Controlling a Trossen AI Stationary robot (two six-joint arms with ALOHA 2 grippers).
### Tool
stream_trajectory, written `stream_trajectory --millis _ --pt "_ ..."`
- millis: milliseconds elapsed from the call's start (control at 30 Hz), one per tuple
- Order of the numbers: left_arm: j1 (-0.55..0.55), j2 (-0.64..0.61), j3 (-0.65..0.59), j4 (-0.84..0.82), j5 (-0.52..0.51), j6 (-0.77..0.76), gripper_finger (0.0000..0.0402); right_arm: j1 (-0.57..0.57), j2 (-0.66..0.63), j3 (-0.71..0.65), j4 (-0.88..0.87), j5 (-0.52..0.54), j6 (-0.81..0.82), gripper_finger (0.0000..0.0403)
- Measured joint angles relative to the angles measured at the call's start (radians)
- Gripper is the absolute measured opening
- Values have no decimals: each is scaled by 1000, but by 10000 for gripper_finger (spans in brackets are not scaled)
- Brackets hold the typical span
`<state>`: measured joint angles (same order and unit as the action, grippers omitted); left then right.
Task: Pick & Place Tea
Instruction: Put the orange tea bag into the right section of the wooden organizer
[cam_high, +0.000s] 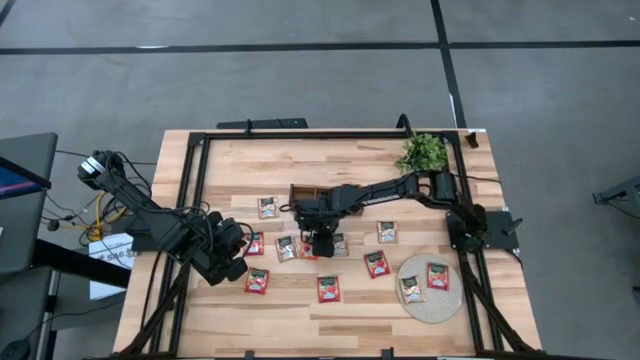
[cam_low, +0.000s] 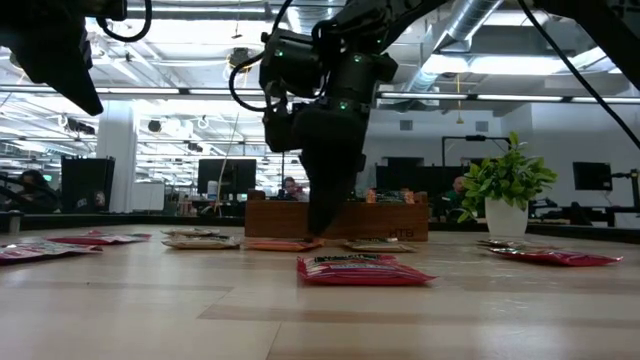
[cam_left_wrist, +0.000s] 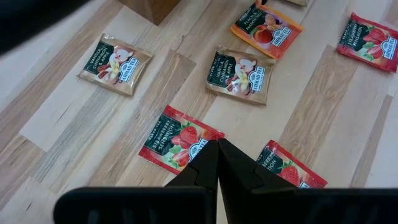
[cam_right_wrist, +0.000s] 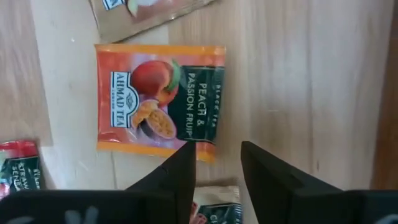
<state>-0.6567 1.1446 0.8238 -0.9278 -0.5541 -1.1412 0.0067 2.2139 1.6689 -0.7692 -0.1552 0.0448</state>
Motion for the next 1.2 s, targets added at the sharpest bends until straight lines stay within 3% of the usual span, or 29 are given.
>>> stream_trajectory --millis 367,567,867,1200 --pt "0 0 0 7 -5 0 0 8 -8 -82 51 59 34 99" --pt "0 0 0 8 -8 0 0 32 -7 -86 58 115 35 70" --pt "0 0 0 13 -8 0 0 36 -5 -88 40 117 37 5" --pt "0 0 0 13 -8 0 0 36 -28 -92 33 102 63 1"
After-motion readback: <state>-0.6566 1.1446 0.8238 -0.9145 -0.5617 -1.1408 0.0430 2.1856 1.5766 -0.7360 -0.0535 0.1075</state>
